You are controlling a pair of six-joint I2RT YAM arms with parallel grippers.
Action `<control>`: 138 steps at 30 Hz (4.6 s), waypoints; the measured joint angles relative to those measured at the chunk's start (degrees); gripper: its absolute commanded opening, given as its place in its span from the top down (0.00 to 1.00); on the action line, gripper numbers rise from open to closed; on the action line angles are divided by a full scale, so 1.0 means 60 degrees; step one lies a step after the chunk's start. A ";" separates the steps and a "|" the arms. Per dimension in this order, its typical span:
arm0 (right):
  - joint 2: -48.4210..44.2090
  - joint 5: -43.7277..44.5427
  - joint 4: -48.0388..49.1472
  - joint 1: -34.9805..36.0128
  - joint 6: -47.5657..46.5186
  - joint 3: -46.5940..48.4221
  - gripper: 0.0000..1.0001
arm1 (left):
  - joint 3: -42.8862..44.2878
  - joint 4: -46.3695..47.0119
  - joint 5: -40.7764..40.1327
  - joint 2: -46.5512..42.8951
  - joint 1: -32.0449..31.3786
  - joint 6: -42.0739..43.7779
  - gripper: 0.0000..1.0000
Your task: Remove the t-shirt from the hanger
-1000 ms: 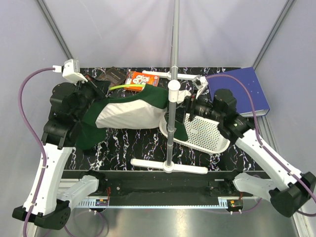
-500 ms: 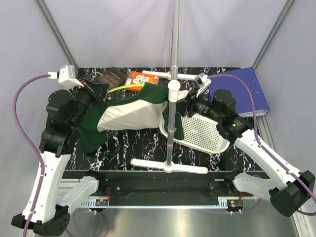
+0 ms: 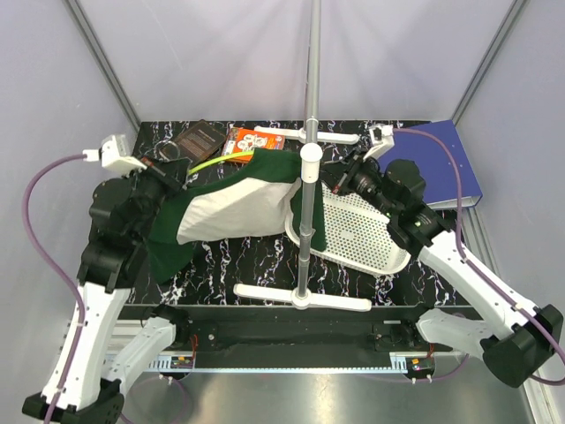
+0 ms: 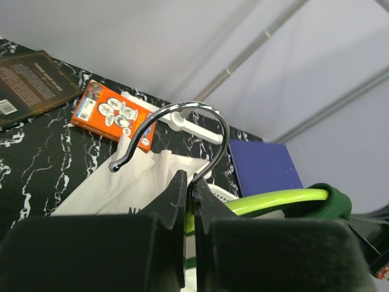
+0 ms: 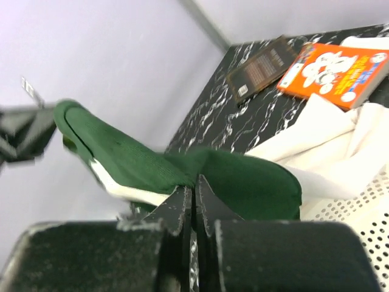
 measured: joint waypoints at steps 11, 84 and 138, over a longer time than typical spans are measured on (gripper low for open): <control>-0.2116 0.2605 -0.0040 0.0135 0.2361 -0.1370 1.00 | -0.1089 0.0328 -0.1439 -0.1792 -0.0058 -0.0652 1.00; 0.1949 0.1749 -0.4659 -0.1326 -0.0998 0.9708 1.00 | -0.1133 -0.2943 -0.1107 -0.4681 0.0011 -0.0750 1.00; 0.2597 0.4076 -0.4921 -0.1326 -0.5548 1.3508 1.00 | -0.1308 -0.3595 -0.1122 -0.5089 0.0011 -0.0554 1.00</control>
